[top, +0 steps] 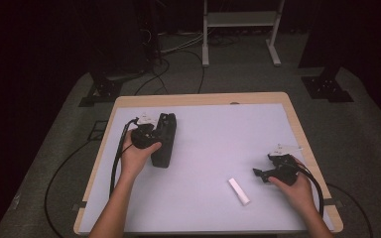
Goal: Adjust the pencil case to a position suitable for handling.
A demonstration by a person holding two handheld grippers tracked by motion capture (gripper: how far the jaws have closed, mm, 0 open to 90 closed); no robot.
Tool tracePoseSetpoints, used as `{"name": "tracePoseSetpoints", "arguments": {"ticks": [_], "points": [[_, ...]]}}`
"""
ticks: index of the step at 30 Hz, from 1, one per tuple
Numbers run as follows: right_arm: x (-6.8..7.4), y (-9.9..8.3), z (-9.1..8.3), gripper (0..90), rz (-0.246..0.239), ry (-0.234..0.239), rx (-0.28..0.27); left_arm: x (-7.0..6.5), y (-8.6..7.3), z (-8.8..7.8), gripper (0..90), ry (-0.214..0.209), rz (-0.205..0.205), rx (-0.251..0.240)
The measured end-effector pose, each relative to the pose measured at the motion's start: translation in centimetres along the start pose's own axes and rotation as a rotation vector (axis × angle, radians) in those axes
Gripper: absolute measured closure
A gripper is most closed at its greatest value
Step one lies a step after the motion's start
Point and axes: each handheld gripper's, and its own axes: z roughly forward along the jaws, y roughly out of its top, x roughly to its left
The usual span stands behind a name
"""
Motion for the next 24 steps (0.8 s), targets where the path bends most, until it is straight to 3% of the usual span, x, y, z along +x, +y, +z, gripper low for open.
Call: {"name": "tracePoseSetpoints", "arguments": {"ticks": [9,17,24], "points": [[0.0,0.0,0.0,12.0,0.0,0.0,0.0,0.0,-0.2,1.3,52.7,-0.002,-0.003,0.028],[0.0,0.0,0.0,12.1,0.0,-0.002,-0.001,0.1,-0.4,2.0,62.1,-0.025,-0.014,0.046],[0.0,0.0,0.0,12.1,0.0,-0.003,-0.001,0.1,-0.4,1.9,76.1,-0.042,-0.014,0.041]]}}
